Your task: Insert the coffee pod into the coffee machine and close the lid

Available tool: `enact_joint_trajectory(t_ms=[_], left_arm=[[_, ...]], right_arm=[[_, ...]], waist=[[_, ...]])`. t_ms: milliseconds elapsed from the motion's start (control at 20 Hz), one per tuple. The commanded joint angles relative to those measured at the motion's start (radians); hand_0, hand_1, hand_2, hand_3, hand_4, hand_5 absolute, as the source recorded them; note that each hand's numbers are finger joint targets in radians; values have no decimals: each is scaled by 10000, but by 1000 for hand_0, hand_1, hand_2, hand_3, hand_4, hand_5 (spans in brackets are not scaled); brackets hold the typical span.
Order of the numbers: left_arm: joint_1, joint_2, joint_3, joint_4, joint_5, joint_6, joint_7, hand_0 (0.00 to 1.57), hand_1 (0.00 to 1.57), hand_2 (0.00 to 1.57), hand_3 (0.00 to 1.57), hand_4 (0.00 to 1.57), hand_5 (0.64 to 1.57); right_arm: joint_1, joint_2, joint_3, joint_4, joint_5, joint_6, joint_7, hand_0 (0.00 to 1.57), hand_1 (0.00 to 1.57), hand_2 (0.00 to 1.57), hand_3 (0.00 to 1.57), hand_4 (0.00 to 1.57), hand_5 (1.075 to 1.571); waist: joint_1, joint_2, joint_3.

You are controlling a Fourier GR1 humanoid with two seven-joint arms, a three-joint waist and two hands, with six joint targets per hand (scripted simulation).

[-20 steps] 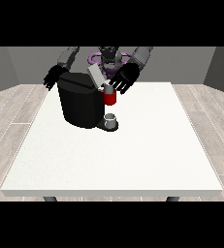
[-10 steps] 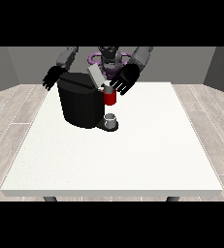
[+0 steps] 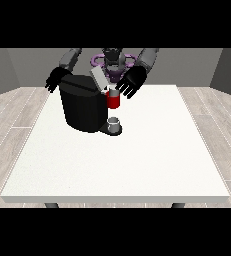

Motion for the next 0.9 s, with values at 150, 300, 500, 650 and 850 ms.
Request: enact_joint_trajectory(t_ms=[150,300,500,650,850], left_arm=[[-245,234,-7,-51,-53,-401,-293,1066,1066,1115,928,371,1571],[-130,429,-279,-59,-341,-616,-500,567,567,810,640,235,1571],[210,197,-515,96,-618,-605,-405,0,0,0,0,0,1571],[327,129,-582,224,-883,-90,-441,0,0,0,0,0,1571],[-233,139,-441,-227,-675,-644,-399,0,0,0,0,0,1571]], right_arm=[[-276,-203,-255,213,83,-167,-109,0,0,0,0,465,1571],[15,-281,-235,231,-108,193,-163,0,0,0,0,413,1571],[200,163,4,111,111,-317,21,0,0,0,0,353,1571],[66,210,430,-358,346,-285,330,0,0,0,0,338,1571],[-340,-368,-546,736,-122,44,-525,0,0,0,0,378,1571]], waist=[[207,179,-8],[94,36,-7],[76,-135,-10],[-223,85,-13],[344,236,-6]])
